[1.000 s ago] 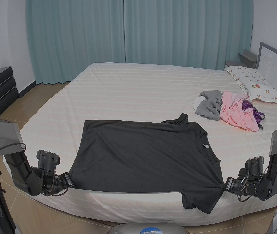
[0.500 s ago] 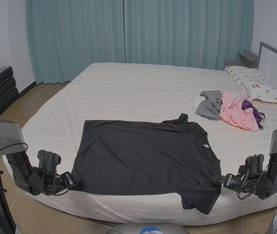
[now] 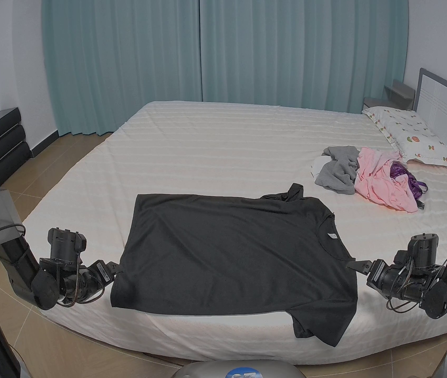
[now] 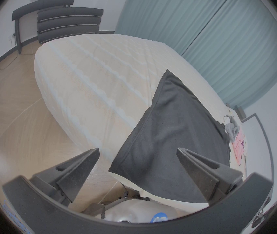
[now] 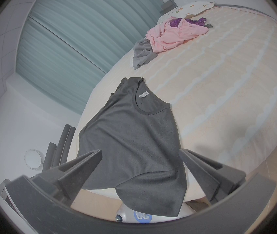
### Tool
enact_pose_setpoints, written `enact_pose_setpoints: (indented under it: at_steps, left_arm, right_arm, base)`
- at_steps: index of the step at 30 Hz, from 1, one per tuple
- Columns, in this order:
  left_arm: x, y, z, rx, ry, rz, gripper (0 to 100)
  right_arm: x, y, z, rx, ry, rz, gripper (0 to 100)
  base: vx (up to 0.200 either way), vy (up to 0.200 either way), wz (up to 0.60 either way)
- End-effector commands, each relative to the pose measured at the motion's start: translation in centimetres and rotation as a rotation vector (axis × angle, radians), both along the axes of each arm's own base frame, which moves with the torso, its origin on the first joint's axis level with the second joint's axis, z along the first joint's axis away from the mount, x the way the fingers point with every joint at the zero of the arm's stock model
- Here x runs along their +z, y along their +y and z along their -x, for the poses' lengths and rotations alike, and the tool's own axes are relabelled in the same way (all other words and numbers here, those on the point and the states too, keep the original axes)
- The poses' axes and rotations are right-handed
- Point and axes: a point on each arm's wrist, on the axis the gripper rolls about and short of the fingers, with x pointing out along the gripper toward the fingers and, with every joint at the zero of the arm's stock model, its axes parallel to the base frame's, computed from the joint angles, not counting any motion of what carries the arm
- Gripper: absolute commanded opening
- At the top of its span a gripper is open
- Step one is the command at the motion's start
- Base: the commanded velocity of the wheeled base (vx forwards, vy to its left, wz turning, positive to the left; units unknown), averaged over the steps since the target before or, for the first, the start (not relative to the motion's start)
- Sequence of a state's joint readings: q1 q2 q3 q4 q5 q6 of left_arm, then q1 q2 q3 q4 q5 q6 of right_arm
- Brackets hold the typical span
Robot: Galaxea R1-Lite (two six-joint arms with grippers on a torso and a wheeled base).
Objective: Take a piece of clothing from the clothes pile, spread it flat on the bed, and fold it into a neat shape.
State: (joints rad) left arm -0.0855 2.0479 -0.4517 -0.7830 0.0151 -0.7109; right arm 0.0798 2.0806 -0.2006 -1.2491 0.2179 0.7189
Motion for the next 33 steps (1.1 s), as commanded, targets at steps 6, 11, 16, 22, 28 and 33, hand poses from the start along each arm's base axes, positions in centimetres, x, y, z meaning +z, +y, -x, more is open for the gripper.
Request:
enact_pose_setpoints:
  at_steps: [6, 11, 16, 22, 28, 33]
  left_arm:
    - [0.7, 0.0, 0.0, 0.013, -0.020, 0.025, 100]
    - [0.6, -0.3, 0.0, 0.002, -0.020, 0.024, 100]
    - [0.6, -0.8, 0.0, -0.011, -0.018, 0.027, 100]
    - [0.6, -1.6, -0.1, -0.003, -0.019, 0.062, 100]
    - [0.6, -2.2, 0.0, -0.019, -0.017, 0.068, 100]
    - [0.6, -2.2, 0.0, -0.019, -0.020, 0.069, 100]
  right_arm:
    - [1.3, 0.0, 0.8, -0.003, -0.036, -0.009, 100]
    - [1.2, -0.1, 0.8, -0.003, -0.033, -0.010, 100]
    - [1.1, 0.0, 0.8, -0.002, -0.029, -0.010, 100]
    - [1.0, 0.0, 0.8, 0.000, -0.024, -0.009, 100]
    - [1.0, 0.0, 0.8, 0.000, -0.021, -0.009, 100]
    - [0.8, 0.0, 0.8, 0.000, -0.015, -0.009, 100]
  base:
    - [0.000, 0.167, 0.00]
    - [0.000, 0.040, 0.00]
    - [0.000, 0.000, 0.00]
    - [0.000, 0.000, 0.00]
    - [0.000, -0.200, 0.00]
    - [0.000, -0.120, 0.00]
